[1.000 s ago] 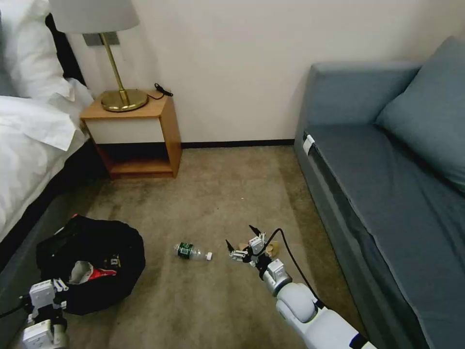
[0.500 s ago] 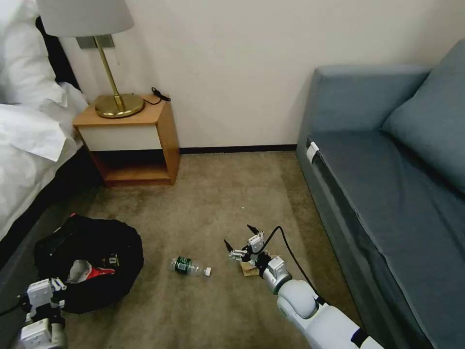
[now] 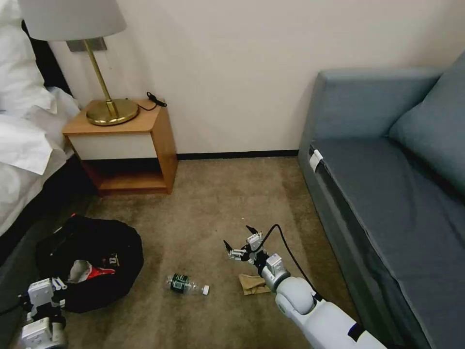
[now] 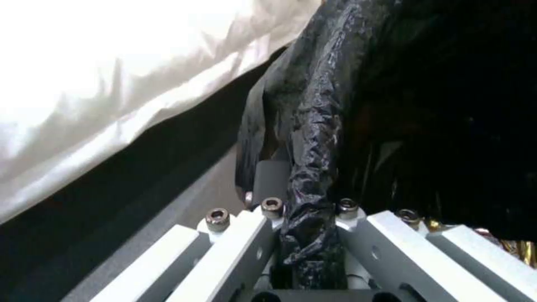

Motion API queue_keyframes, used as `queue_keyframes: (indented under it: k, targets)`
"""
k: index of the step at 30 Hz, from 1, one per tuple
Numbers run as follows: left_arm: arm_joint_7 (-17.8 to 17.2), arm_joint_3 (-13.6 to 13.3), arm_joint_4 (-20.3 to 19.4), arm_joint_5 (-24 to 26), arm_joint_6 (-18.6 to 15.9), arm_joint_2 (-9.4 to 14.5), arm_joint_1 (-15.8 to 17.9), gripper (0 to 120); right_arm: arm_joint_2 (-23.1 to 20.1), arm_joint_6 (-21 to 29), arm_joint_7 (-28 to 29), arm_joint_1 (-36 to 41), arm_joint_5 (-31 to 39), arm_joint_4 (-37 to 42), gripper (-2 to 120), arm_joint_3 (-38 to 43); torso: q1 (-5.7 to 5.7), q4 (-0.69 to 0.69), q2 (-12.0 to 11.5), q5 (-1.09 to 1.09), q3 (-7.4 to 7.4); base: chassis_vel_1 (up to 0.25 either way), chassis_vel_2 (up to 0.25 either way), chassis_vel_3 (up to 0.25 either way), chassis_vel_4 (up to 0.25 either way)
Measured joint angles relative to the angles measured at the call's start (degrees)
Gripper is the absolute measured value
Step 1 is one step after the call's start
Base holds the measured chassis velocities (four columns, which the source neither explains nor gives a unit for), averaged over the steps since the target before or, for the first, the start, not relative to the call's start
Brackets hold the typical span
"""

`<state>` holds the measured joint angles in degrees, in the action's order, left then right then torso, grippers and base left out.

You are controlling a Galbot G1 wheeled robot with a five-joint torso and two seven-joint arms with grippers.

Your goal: Pick up the trash bin, then pick up the garbage on the floor and place it into the trash bin.

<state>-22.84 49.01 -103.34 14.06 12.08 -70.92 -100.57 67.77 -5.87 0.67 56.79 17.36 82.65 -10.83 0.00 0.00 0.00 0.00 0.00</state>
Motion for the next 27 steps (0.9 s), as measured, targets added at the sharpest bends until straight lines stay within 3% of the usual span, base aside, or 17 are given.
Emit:
queue_keyframes:
  k: [9,20,27]
  targets:
    - [0.0,0.4,0.0,0.0,0.7,0.1,-0.9,2,0.1,4.9,-8.0,-7.7,6.3,-2.5,100,-2.4,0.00,0.00,0.0,0.00,0.00,0.000,0.000,0.000,0.000]
    - [0.0,1.9,-2.4,-0.8,1.1,-0.6,-2.9,2,5.9,14.8,-20.6,-20.0,10.0,-12.3,100,-8.3,0.00,0.01,0.0,0.00,0.00,0.000,0.000,0.000,0.000]
    - [-0.8,3.5,-7.8,-1.2,-3.5,-2.0,-4.7,2,10.4,15.7,-24.9,-24.8,7.9,-20.8,100,-17.5,0.00,0.01,0.0,0.00,0.00,0.000,0.000,0.000,0.000]
